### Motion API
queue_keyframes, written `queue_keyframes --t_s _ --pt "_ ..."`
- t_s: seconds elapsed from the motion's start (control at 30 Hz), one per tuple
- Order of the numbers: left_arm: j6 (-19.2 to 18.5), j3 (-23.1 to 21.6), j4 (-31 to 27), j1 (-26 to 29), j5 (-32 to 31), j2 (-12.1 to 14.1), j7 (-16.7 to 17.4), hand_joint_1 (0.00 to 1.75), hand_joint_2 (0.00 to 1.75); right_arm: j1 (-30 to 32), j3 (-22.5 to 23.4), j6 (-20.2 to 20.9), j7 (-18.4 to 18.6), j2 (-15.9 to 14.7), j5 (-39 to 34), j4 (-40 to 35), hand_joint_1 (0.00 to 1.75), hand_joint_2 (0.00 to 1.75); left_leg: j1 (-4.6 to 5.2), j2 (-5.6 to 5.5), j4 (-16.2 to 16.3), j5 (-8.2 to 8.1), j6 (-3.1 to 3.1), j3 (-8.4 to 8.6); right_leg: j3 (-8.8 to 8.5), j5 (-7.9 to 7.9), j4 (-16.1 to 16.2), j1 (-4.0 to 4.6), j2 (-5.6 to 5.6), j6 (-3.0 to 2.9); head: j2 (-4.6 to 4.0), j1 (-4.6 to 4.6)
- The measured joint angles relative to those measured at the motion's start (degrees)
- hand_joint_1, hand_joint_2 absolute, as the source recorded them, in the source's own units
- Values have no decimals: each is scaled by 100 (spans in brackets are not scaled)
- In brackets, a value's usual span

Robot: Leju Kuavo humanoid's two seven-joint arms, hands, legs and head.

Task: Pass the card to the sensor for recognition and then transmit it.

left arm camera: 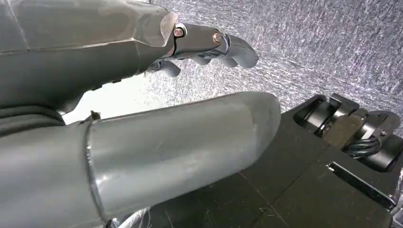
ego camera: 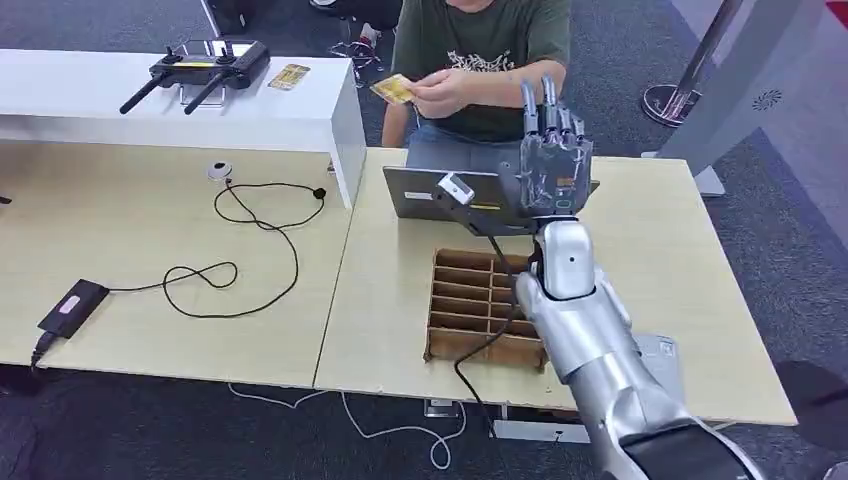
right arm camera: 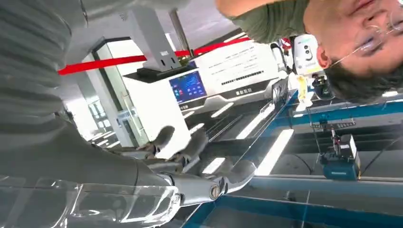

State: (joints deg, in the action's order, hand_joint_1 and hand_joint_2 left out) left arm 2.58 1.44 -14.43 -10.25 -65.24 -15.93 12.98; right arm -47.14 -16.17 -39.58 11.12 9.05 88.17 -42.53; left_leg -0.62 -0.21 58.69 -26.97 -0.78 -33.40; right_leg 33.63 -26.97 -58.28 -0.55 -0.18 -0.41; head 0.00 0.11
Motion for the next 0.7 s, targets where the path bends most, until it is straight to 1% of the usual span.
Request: queue_keyframes --t_s 0.33,0.7 --pt "44 50 0 2 41 0 0 0 0 29 2 0 -31 31 0 -37 0 175 0 0 0 0 0 0 0 0 0 0 0 0 0 0" --pt "87 111 0 6 66 33 26 0 0 225 120 0 -142 31 -11 -413 0 175 0 0 0 0 0 0 1 0 1 0 0 0 0 0"
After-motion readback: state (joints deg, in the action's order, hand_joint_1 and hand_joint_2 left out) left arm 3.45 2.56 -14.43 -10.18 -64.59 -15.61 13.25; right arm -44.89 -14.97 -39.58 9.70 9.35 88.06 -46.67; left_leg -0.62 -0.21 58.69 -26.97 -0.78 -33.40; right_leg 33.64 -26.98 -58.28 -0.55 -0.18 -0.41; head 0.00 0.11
